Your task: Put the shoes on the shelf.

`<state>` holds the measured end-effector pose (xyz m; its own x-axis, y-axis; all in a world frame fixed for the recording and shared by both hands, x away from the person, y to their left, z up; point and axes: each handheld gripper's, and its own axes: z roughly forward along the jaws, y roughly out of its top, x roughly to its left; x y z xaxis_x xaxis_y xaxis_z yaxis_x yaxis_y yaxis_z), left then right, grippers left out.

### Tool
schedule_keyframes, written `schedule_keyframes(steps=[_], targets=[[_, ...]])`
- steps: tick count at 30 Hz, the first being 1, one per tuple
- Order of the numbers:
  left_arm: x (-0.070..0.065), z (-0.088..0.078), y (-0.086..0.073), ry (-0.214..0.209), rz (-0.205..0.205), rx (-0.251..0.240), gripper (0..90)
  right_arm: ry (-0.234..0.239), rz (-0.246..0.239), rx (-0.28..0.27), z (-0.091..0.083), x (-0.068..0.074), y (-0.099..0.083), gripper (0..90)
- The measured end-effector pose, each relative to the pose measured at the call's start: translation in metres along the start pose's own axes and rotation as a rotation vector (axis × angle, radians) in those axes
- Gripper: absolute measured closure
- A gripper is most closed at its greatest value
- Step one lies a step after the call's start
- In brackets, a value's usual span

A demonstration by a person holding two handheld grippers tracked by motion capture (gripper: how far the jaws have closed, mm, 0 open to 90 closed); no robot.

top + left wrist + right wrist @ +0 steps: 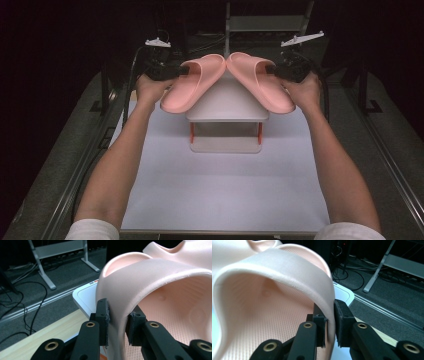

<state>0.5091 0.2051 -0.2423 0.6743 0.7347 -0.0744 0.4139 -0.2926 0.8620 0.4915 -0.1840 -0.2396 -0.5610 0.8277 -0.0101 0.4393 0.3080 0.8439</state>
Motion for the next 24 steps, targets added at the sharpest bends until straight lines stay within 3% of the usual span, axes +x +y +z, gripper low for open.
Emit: schedule_keyframes(steps=[24], targets=[[-0.009, 0.014, -0.003, -0.024, -0.036, 0.016, 65.6, 0.017, 0.024, 0.039, 0.016, 0.014, 0.001, 69.7]])
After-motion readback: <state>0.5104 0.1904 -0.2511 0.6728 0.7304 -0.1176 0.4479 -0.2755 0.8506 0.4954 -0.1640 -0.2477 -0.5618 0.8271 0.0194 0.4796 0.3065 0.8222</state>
